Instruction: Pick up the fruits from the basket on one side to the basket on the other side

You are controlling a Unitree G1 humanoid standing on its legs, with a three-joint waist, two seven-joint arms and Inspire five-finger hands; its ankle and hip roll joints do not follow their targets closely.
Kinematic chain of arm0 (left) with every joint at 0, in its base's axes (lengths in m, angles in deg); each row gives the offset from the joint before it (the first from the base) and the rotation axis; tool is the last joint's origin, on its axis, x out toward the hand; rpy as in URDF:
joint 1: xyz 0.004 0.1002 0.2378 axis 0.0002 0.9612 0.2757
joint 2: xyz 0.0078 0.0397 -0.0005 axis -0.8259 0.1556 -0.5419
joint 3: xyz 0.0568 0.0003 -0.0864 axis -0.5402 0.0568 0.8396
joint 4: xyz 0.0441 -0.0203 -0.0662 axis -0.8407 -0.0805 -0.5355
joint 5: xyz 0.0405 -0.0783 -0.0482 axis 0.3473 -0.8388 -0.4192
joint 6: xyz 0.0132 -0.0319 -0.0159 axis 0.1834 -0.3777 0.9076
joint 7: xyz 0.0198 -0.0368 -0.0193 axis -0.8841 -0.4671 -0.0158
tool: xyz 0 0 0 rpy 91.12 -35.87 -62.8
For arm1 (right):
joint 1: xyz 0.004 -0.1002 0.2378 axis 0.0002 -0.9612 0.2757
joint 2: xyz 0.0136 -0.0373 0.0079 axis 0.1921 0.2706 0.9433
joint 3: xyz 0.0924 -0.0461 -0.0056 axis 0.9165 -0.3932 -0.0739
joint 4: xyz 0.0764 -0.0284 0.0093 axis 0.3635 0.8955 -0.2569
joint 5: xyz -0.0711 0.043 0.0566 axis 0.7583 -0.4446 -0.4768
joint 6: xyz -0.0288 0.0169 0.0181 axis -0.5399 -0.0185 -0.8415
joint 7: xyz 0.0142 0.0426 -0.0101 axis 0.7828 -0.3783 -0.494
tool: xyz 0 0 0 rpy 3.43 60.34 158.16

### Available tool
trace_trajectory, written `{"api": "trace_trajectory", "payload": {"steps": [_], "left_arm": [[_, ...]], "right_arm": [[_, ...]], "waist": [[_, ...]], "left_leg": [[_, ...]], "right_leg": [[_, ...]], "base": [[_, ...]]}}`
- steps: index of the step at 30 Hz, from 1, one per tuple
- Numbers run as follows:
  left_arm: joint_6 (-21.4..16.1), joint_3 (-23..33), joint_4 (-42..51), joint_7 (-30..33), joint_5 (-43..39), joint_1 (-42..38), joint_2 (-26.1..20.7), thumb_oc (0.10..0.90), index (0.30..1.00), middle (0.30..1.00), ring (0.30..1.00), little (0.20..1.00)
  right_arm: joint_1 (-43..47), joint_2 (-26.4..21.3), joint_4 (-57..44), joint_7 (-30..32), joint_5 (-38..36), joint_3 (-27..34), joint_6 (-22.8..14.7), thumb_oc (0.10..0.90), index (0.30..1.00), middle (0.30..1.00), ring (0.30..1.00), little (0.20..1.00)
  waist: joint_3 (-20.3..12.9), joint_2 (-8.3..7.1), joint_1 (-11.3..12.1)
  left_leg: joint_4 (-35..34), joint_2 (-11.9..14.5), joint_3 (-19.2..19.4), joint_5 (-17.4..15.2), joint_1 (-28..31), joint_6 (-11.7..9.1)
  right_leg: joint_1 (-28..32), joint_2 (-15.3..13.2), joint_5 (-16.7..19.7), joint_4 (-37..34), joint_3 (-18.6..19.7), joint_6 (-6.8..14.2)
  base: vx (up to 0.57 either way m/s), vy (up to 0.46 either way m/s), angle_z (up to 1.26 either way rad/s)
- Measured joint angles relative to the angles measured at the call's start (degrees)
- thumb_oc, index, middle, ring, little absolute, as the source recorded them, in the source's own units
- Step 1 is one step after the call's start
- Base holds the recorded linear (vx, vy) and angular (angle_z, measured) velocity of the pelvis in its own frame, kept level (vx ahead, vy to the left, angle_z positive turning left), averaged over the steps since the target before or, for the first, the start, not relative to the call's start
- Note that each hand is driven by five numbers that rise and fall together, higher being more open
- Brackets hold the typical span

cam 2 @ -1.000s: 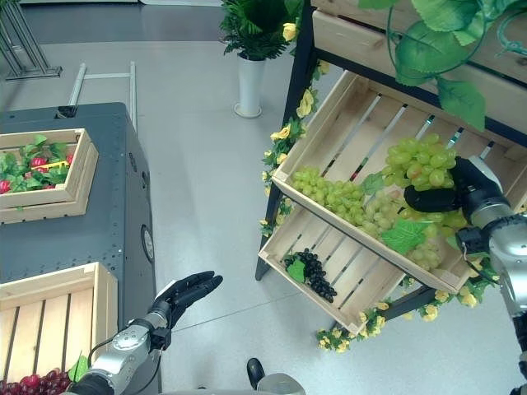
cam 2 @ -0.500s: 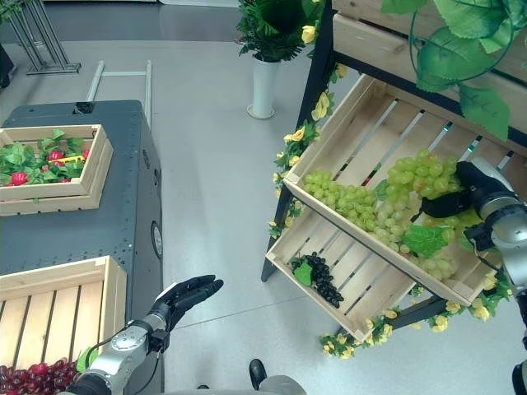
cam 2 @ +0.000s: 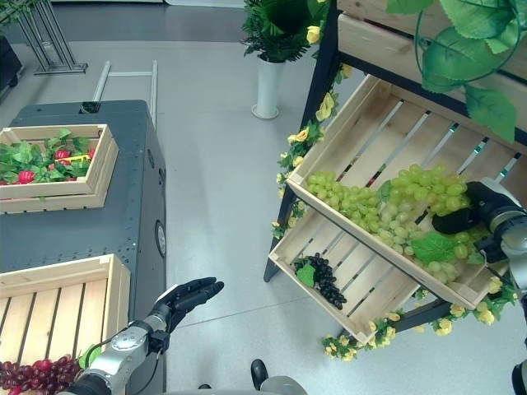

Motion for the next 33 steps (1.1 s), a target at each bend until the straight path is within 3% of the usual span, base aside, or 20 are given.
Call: {"api": "trace_trajectory", "payload": {"steps": [14, 22, 29, 33], "left_arm": [[0.0, 0.07, 0.06, -0.13, 0.02, 0.04, -0.01, 0.8, 0.9, 0.9, 0.9, 0.9], [-0.01, 0.16, 0.08, -0.01, 1.1, 0.05, 0.01, 0.8, 0.9, 0.9, 0.9, 0.9], [-0.04, 0.19, 0.1, 0.09, 1.11, 0.14, 0.19, 0.8, 0.9, 0.9, 0.9, 0.9], [-0.11, 0.34, 0.08, 0.1, 1.12, 0.48, 0.57, 0.8, 0.9, 0.9, 0.9, 0.9]], "right_arm": [[-2.02, 0.0, -4.75, 0.53, -0.55, 3.26, -0.49, 0.8, 0.9, 0.9, 0.9, 0.9], [-8.46, 0.0, -11.16, 5.43, 0.4, 6.43, -1.91, 0.8, 0.9, 0.9, 0.9, 0.9], [-15.33, 0.0, -18.22, 15.36, 11.47, 12.03, -4.88, 0.8, 0.9, 0.9, 0.9, 0.9], [-20.12, 0.36, -28.43, 19.56, 16.19, 16.91, -5.4, 0.8, 0.9, 0.9, 0.9, 0.9]], "waist": [[0.03, 0.03, -0.65], [0.02, 0.05, -2.6], [-0.02, 0.36, -3.64], [-0.08, 1.43, -4.86]], "left_leg": [[-0.01, 0.09, 0.25, -0.06, -0.03, 0.01], [-0.01, 0.1, 0.44, -0.12, -0.15, 0.07], [-0.01, 0.13, 0.93, -0.16, -0.18, 0.03], [-0.01, 0.15, 0.97, -0.25, -0.34, -0.11]], "right_leg": [[-0.16, 0.1, -0.22, -0.09, 0.19, 0.04], [-0.29, 0.15, -0.22, -0.17, 0.37, -0.04], [-0.53, 0.18, -0.34, -0.18, 0.67, 0.12], [-0.72, 0.25, -0.34, -0.16, 0.79, 0.11]], "base": [[0.0, 0.0, 0.0], [0.0, 0.0, 0.0], [0.0, 0.009, -0.03], [0.0, 0.0, 0.0]]}}
